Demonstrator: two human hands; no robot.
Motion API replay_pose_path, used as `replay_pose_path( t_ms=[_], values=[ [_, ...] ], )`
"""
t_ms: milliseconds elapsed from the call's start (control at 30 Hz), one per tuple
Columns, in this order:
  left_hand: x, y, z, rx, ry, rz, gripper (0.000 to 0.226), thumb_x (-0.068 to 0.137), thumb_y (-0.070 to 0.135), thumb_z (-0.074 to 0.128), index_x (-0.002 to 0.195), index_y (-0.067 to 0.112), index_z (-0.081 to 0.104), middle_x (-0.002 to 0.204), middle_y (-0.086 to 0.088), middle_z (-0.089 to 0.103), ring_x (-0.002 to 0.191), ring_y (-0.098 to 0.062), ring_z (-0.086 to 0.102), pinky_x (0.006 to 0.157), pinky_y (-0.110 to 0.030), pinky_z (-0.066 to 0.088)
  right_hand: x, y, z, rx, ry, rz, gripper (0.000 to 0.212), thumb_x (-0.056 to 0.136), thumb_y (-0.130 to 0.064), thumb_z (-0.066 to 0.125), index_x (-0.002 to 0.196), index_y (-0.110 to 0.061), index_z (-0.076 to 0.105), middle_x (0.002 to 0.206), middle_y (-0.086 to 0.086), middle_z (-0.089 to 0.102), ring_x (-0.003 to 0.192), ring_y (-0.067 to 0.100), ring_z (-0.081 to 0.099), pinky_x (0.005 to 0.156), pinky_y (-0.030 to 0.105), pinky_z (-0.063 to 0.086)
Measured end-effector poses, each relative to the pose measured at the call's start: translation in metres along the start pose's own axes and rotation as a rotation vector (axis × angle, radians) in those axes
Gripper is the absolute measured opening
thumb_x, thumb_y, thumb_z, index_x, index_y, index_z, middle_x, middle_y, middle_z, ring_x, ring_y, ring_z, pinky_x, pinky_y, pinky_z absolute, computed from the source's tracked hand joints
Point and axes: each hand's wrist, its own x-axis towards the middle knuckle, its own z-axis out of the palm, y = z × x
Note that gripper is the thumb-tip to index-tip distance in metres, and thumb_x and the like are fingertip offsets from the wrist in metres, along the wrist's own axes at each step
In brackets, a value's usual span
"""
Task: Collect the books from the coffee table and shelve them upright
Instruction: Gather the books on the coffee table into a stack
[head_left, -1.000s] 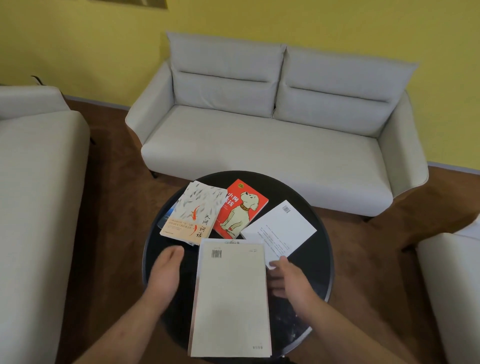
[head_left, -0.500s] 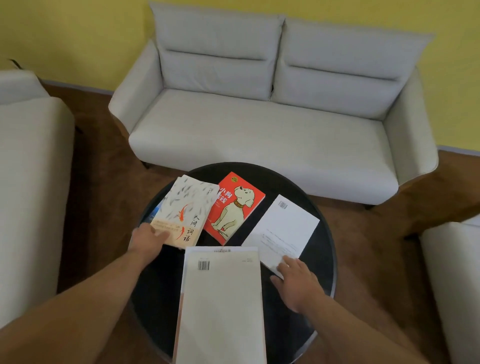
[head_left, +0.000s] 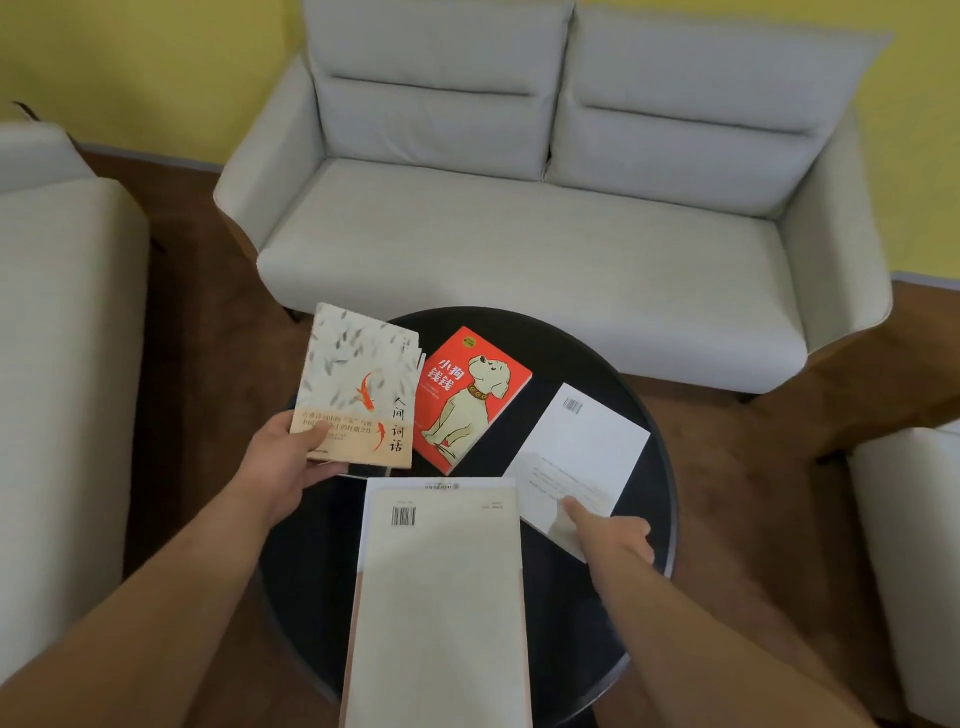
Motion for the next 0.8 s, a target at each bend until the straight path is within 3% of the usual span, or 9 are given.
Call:
replay_pose_path(
  t_ms=[67,167,333,433,500,567,667,800],
  values=[
    [-0.01,0.003,-0.003,-0.128,0.003,0.007,0.022,0.102,0.009,0.051,0.123,0.01,0.058,0.116,-0.011,0.071,0.108,-0.03,0.068,0.078,-0.044,0.059,-0.004,-0.007,0.002,-0.026,-0.013,0.007,0.087,0.062,-0.069,0.08,0.111,-0.014,0.033,0.106,0.011,0.052,0.095,0.025,0.058,0.087,0.04,0.057],
    [-0.026,0.006,-0.006,-0.26,0.024,0.004,0.024,0.102,0.011,0.052,0.125,0.012,0.057,0.116,-0.009,0.072,0.108,-0.028,0.069,0.075,-0.042,0.06,-0.005,-0.009,0.009,-0.006,-0.021,-0.002,0.083,0.066,-0.056,0.084,0.118,-0.015,0.035,0.108,0.01,0.054,0.094,0.025,0.059,0.089,0.04,0.059],
    [-0.049,0.009,-0.003,-0.384,0.017,0.003,0.019,0.102,0.012,0.051,0.118,0.016,0.059,0.116,-0.008,0.073,0.107,-0.026,0.07,0.084,-0.044,0.058,-0.008,-0.004,0.004,0.277,-0.137,0.02,0.062,0.077,-0.031,0.087,0.115,-0.011,0.042,0.115,0.01,0.056,0.099,0.025,0.059,0.09,0.038,0.058],
    [-0.063,0.013,-0.003,-0.454,0.008,-0.002,0.022,0.101,0.014,0.053,0.121,0.018,0.06,0.115,-0.006,0.075,0.105,-0.024,0.073,0.082,-0.041,0.06,-0.012,0.003,-0.008,0.481,-0.26,0.054,0.045,0.084,-0.019,0.082,0.116,-0.008,0.053,0.12,0.009,0.061,0.105,0.028,0.057,0.097,0.045,0.055],
    [-0.073,0.018,-0.003,-0.507,0.005,-0.011,0.025,0.1,0.015,0.056,0.124,0.019,0.059,0.115,-0.007,0.075,0.105,-0.024,0.073,0.083,-0.041,0.06,-0.016,0.008,-0.018,0.655,-0.357,0.035,0.033,0.092,-0.013,0.073,0.121,-0.011,0.056,0.119,0.009,0.064,0.102,0.03,0.061,0.09,0.05,0.059],
    [-0.085,0.025,-0.004,-0.534,0.001,-0.018,0.027,0.099,0.015,0.057,0.125,0.019,0.058,0.115,-0.007,0.075,0.104,-0.024,0.073,0.084,-0.04,0.061,-0.019,0.009,-0.033,0.732,-0.389,-0.017,0.026,0.099,-0.012,0.064,0.123,-0.013,0.056,0.116,0.007,0.066,0.096,0.028,0.066,0.073,0.046,0.063],
    [-0.106,0.029,-0.005,-0.495,-0.02,-0.006,0.025,0.1,0.016,0.055,0.125,0.018,0.058,0.116,-0.007,0.074,0.101,-0.023,0.074,0.079,-0.038,0.063,-0.029,0.009,-0.06,0.62,-0.298,-0.187,0.026,0.101,-0.014,0.062,0.125,-0.016,0.055,0.118,0.003,0.064,0.09,0.02,0.065,0.056,0.033,0.061],
    [-0.139,0.024,-0.007,-0.469,-0.076,0.003,0.027,0.102,0.018,0.051,0.128,0.017,0.057,0.118,-0.006,0.074,0.102,-0.023,0.074,0.073,-0.038,0.063,-0.054,0.021,-0.097,0.501,-0.177,-0.439,0.028,0.099,-0.018,0.064,0.124,-0.022,0.05,0.116,-0.005,0.06,0.095,0.019,0.063,0.051,0.024,0.057]
  ],
)
